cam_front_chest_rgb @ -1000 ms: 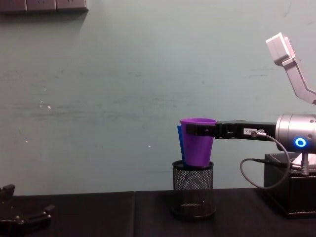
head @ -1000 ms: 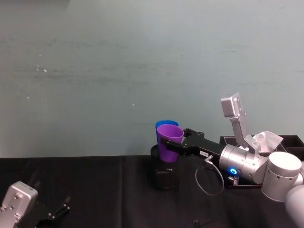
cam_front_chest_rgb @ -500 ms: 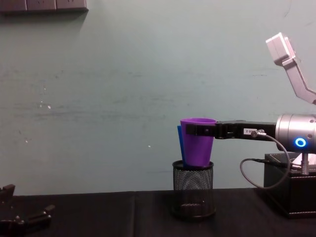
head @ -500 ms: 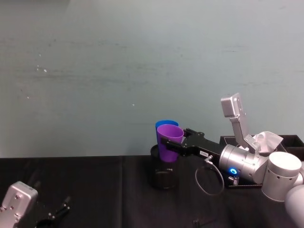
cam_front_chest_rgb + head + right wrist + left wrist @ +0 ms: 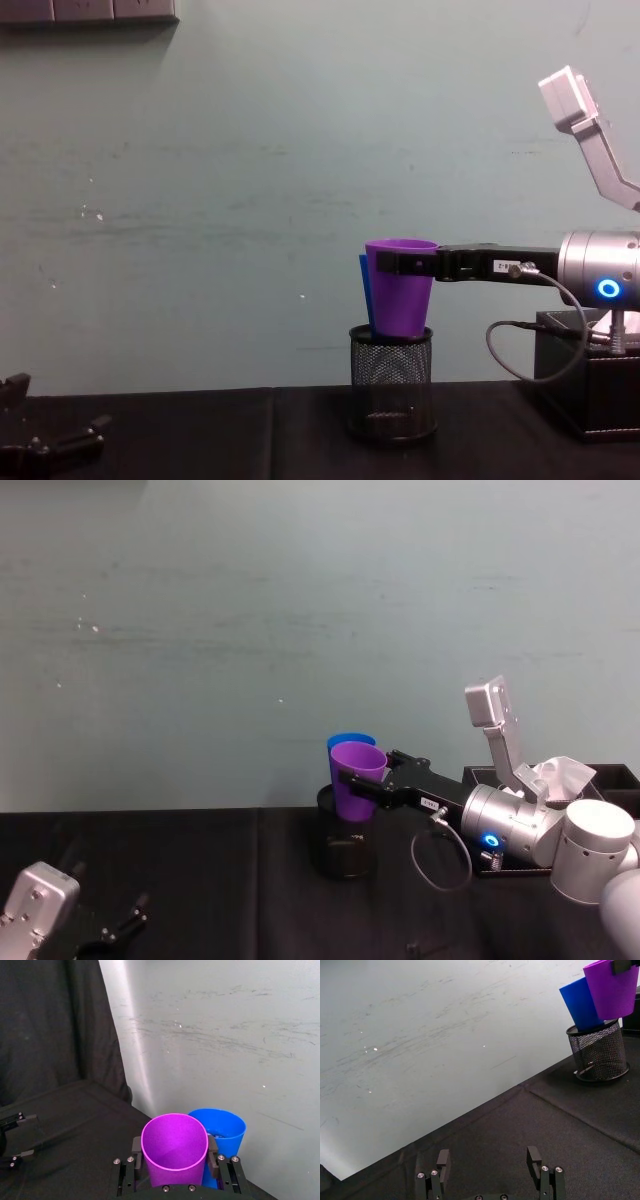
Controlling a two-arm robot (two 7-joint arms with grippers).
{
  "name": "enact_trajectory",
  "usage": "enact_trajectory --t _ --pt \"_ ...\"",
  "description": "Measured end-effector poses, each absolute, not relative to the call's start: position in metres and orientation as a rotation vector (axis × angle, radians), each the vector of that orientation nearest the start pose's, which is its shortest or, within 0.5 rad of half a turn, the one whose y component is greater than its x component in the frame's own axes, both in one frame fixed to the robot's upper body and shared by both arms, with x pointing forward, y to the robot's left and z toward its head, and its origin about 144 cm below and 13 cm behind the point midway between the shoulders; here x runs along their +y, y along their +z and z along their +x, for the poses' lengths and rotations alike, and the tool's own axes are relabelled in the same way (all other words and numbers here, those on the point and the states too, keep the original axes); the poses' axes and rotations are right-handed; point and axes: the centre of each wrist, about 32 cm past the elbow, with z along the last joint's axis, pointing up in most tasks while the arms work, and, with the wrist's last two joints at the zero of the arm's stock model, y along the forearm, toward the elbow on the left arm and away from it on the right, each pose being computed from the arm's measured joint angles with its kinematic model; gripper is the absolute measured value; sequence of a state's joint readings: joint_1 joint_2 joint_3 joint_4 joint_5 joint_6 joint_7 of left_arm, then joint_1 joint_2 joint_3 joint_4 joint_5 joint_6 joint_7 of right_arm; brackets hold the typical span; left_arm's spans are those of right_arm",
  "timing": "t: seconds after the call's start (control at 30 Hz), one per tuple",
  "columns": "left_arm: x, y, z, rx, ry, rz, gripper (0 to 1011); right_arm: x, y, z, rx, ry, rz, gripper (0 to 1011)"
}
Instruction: Pick up one cup with a gripper and tap it against the other cup.
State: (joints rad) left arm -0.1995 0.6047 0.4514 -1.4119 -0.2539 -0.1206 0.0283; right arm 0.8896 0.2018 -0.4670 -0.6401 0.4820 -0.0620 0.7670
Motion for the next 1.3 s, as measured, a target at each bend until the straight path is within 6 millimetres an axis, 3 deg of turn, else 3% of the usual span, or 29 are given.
enact_trajectory --t 1.3 --pt "0.3096 1.1398 0.4886 -0.285 1.248 0.304 1000 -0.2547 1.2285 0.6695 0.030 -0.690 -0.018 738"
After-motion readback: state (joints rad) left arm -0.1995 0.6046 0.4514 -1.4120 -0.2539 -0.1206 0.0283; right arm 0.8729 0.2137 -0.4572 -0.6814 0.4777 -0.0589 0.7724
